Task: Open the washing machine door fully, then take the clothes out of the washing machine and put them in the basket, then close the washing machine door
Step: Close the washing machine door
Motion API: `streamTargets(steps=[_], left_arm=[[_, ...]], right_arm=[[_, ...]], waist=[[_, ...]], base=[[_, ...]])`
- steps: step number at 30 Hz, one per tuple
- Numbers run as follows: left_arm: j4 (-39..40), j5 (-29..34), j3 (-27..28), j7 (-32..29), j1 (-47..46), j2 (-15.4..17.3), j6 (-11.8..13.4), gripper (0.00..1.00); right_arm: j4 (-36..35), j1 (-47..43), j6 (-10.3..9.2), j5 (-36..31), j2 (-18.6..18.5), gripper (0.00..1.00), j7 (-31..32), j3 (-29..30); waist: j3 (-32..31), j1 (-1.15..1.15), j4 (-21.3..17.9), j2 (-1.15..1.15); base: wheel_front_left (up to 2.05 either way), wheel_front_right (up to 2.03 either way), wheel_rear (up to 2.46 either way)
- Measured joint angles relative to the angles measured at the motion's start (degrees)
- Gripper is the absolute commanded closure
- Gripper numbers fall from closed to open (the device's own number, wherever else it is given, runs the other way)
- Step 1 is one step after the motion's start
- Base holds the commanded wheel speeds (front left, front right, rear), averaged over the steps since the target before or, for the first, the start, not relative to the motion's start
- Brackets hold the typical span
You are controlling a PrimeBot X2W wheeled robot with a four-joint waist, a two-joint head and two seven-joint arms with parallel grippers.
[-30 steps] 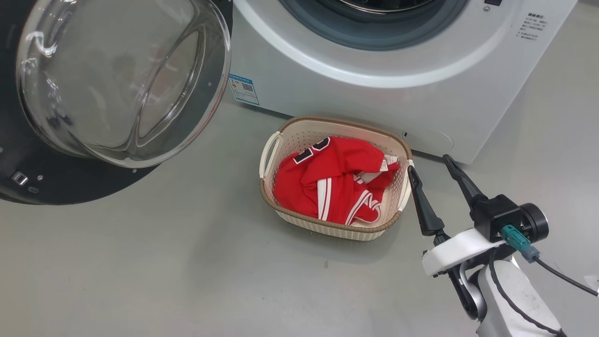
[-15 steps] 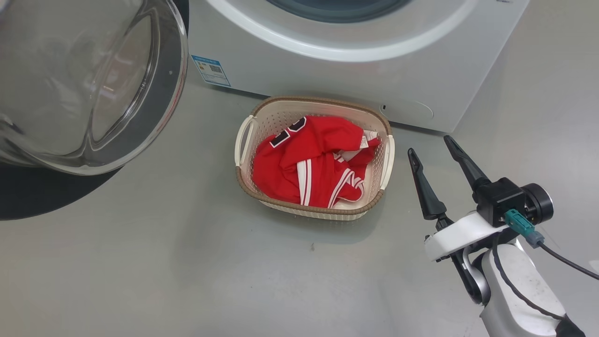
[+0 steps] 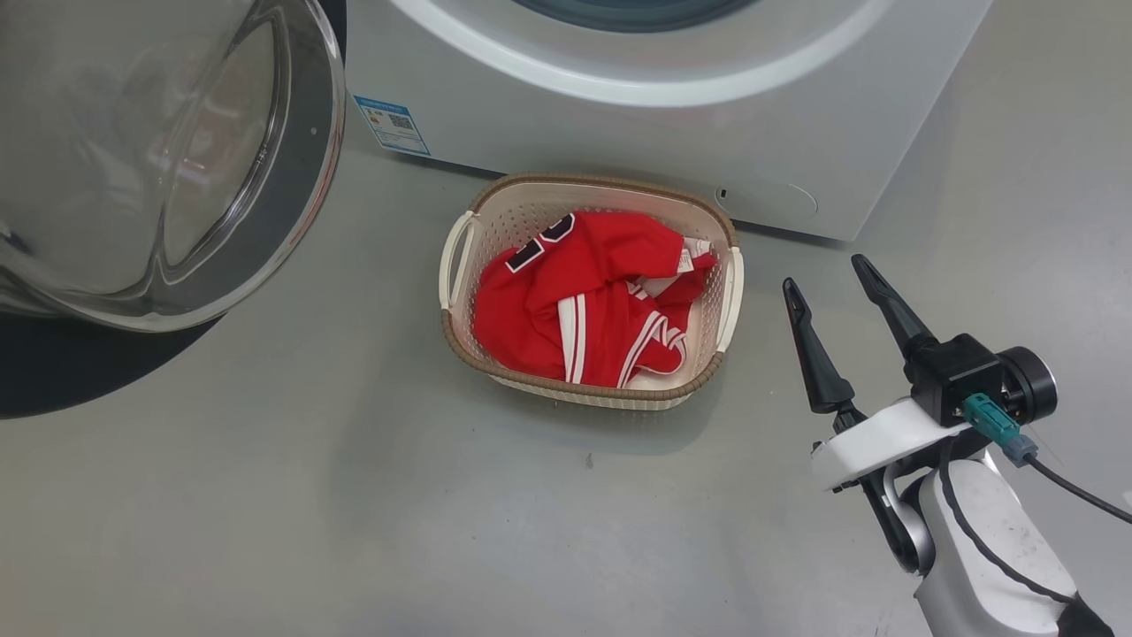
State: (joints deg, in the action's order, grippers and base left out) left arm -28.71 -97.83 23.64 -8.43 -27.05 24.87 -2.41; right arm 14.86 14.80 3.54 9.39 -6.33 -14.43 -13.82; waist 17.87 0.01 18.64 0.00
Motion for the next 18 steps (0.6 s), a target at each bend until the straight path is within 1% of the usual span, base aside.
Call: streamTargets(steps=[4,8,18], left_arm=[[-0.99,-0.49,-1.43,-3.71,0.01,1.43,-0.58,1.00],[-1.36,-1.70,-2.02,-7.75,0.02,2.07,-1.52,1.00],[-0.73,-6.76,-3.96,-18.33,0.03,1.94,-2.98,1.00]], right_arm=[[0.08,0.02,-0.01,0.00,-0.04,0.00,0.00,0.07],[0.29,0.06,-0.01,0.00,-0.20,0.00,0.00,0.23],[0.67,0.09,-0.08,0.02,-0.23,0.00,-0.01,0.45]], waist=[[-0.02,0.00,0.21,0.00],[-0.10,0.00,0.49,0.00],[-0.75,0.00,1.21,0.00]], base=[[0.00,0.00,0.00],[0.00,0.00,0.00],[0.00,0.00,0.00]])
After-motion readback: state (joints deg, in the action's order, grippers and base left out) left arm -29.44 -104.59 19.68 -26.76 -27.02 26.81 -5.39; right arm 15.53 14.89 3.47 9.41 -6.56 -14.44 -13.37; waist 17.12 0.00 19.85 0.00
